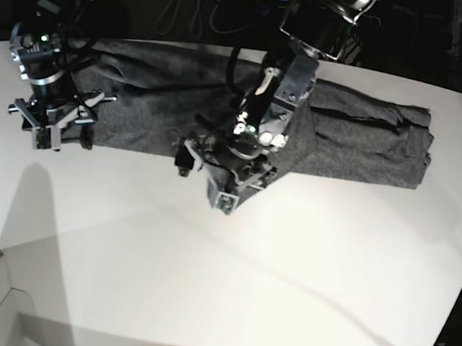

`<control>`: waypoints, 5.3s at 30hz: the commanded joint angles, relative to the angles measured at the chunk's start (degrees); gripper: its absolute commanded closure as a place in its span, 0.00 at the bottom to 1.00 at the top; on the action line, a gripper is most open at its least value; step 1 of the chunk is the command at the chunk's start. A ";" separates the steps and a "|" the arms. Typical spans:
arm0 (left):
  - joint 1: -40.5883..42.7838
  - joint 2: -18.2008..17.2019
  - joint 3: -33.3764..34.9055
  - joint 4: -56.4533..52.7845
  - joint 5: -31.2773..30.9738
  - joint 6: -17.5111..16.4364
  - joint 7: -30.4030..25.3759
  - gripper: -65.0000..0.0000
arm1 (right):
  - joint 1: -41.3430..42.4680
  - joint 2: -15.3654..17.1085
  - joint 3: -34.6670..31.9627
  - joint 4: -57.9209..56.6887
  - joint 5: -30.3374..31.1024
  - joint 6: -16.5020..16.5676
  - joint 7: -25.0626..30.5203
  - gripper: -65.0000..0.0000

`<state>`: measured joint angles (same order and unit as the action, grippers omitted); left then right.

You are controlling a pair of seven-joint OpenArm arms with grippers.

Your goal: Layout the t-shirt on the table in an organized manner, then fold the t-shirt properly

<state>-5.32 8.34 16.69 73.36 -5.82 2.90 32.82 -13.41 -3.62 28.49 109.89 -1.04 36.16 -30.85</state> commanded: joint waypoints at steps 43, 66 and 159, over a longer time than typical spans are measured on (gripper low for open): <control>-0.35 -4.07 4.19 11.43 -4.50 5.59 -0.69 0.55 | 0.62 0.41 -0.31 -0.83 0.99 0.19 1.44 0.45; -8.08 0.66 6.48 -8.62 -2.75 9.54 -1.21 0.48 | 0.53 0.41 0.04 -0.83 0.99 0.19 1.44 0.45; 18.38 -11.46 -59.81 17.23 -33.60 -10.15 -0.86 0.90 | 2.73 1.11 -3.22 -5.67 0.99 0.28 1.44 0.45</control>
<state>13.28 -2.52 -42.98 89.34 -38.87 -6.66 32.82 -11.16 -2.83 25.21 103.42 -1.06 36.16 -30.83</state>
